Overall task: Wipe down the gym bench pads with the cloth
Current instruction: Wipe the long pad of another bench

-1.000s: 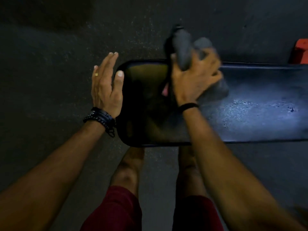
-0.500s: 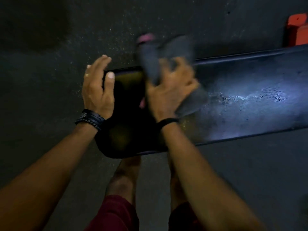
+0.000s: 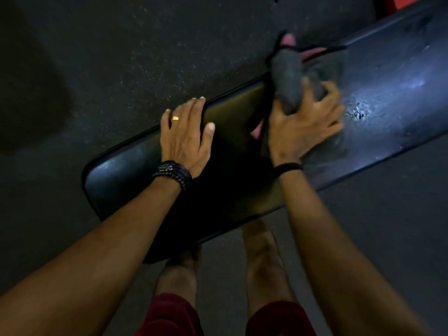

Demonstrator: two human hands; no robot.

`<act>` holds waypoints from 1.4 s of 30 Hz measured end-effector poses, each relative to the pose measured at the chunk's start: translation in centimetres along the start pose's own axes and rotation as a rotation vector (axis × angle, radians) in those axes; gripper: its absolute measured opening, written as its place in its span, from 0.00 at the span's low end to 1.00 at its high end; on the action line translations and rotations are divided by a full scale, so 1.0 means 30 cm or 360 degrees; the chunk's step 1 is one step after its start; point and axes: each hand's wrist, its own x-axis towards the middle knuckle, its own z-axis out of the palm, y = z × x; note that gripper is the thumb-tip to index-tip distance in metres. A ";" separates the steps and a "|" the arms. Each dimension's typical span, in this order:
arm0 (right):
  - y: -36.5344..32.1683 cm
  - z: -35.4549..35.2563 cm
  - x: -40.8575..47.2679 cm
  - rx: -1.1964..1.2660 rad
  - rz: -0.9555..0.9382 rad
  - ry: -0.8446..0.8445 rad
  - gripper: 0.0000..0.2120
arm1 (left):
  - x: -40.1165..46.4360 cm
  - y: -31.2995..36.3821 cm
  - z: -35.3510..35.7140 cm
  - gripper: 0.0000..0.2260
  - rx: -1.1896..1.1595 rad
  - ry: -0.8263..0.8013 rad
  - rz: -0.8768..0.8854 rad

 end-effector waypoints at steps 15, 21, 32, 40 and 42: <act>0.337 -0.057 0.034 0.0022 0.0541 0.0315 0.23 | -0.018 0.031 0.040 0.25 0.0275 0.0156 -0.0020; 0.033 -0.175 -0.858 0.0448 0.0515 -0.0314 0.30 | -0.011 0.032 0.038 0.26 0.0265 0.0161 -0.0038; 0.460 -0.047 0.025 0.0816 0.1407 0.0836 0.28 | -0.022 0.015 0.051 0.24 0.0237 0.0220 0.0009; -0.099 -0.157 -0.933 0.1107 0.1656 0.0059 0.39 | -0.023 0.011 0.053 0.23 0.0257 0.0202 0.0001; -0.054 -0.122 -0.849 0.1157 0.1621 0.0255 0.34 | -0.020 0.013 0.053 0.23 0.0260 0.0202 0.0004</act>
